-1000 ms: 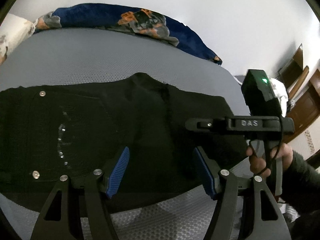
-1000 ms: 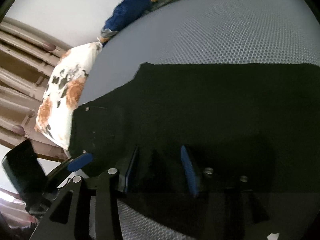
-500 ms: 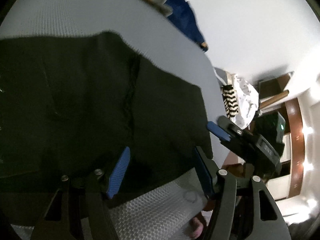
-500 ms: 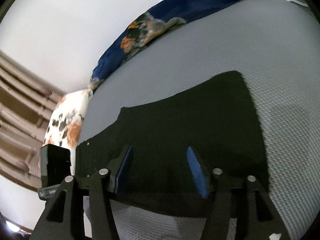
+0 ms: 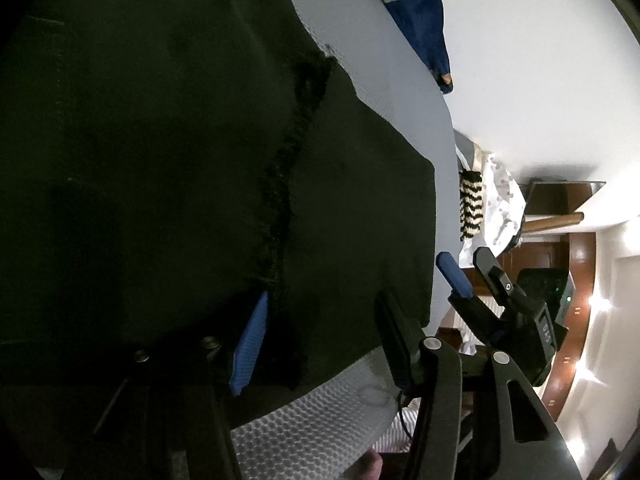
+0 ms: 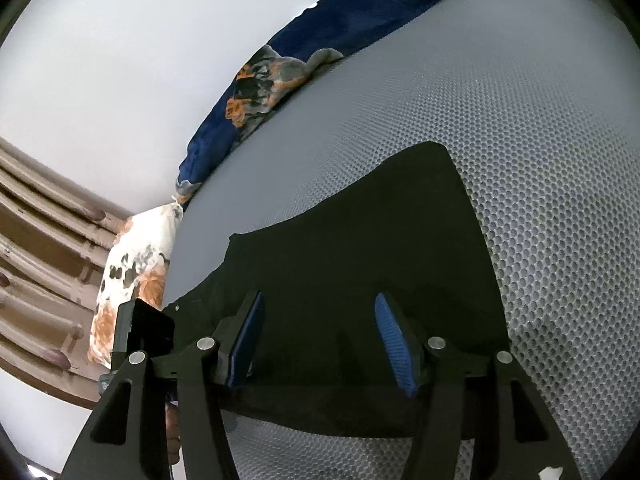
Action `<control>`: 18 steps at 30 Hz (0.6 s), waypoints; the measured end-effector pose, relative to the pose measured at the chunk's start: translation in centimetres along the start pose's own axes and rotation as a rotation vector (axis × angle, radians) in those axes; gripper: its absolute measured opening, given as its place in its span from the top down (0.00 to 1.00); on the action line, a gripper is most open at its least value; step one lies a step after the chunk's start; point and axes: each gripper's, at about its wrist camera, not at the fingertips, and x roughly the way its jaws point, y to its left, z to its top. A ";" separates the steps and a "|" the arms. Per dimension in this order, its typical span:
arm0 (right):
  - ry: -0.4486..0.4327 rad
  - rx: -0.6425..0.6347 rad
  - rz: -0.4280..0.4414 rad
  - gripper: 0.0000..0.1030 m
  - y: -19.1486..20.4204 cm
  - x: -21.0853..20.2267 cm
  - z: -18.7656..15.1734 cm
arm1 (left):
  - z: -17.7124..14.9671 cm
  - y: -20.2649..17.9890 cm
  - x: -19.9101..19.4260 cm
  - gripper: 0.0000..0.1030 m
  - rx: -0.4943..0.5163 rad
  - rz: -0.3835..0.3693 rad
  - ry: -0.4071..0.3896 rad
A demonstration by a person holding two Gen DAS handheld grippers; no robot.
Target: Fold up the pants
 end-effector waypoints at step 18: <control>0.046 -0.068 -0.184 0.46 0.1 1.2 -0.8 | -1.4 -3.8 -0.3 0.94 0.272 0.143 -0.090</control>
